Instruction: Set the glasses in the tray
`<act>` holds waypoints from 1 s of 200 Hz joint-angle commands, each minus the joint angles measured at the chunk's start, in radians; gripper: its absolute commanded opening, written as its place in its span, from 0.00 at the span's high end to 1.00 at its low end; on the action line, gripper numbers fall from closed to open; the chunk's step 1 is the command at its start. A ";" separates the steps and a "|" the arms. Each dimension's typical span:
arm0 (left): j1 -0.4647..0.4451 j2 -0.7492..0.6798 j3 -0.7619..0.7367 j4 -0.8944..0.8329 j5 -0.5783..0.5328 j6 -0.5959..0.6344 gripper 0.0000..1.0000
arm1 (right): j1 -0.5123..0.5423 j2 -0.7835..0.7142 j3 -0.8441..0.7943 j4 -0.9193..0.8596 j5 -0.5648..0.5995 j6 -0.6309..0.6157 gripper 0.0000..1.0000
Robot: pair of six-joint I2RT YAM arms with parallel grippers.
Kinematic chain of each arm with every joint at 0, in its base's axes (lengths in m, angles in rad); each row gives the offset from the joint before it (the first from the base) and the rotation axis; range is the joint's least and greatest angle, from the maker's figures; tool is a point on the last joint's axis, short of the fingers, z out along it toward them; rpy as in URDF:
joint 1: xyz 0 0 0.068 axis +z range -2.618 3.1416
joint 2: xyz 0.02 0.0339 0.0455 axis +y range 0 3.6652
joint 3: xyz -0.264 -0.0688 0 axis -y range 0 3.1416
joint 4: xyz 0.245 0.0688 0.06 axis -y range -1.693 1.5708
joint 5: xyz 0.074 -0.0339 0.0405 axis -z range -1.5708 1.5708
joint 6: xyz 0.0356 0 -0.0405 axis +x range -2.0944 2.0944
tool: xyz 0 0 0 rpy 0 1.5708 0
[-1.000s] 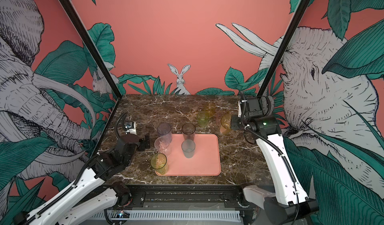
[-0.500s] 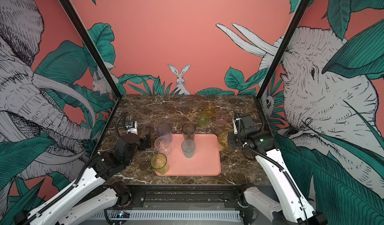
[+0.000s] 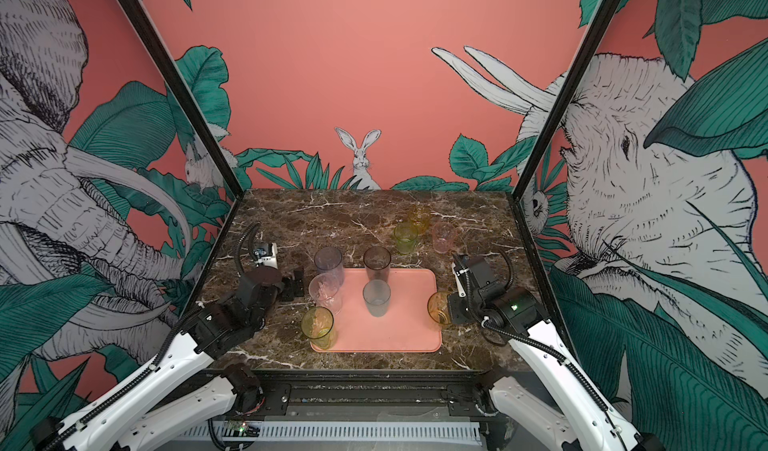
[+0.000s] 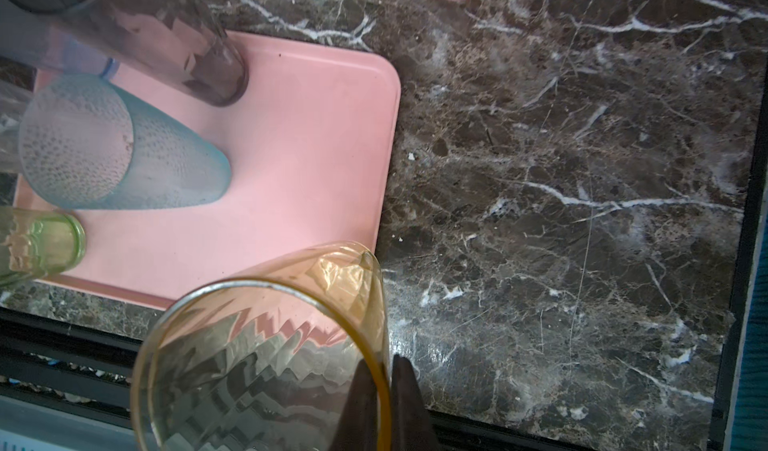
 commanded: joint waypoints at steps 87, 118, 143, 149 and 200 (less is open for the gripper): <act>0.005 0.001 -0.017 0.025 0.003 -0.025 0.01 | 0.312 0.089 -0.037 0.211 0.095 0.160 1.00; 0.006 0.005 -0.017 0.029 0.002 -0.022 0.01 | 0.374 0.144 -0.035 0.264 0.098 0.178 1.00; 0.005 0.009 -0.020 0.032 0.004 -0.023 0.01 | 0.421 0.184 -0.026 0.287 0.114 0.187 1.00; 0.005 0.009 -0.020 0.033 0.004 -0.025 0.01 | 0.432 0.192 -0.027 0.294 0.114 0.190 1.00; 0.005 0.009 -0.020 0.036 0.002 -0.021 0.01 | 0.498 0.258 -0.006 0.338 0.121 0.203 1.00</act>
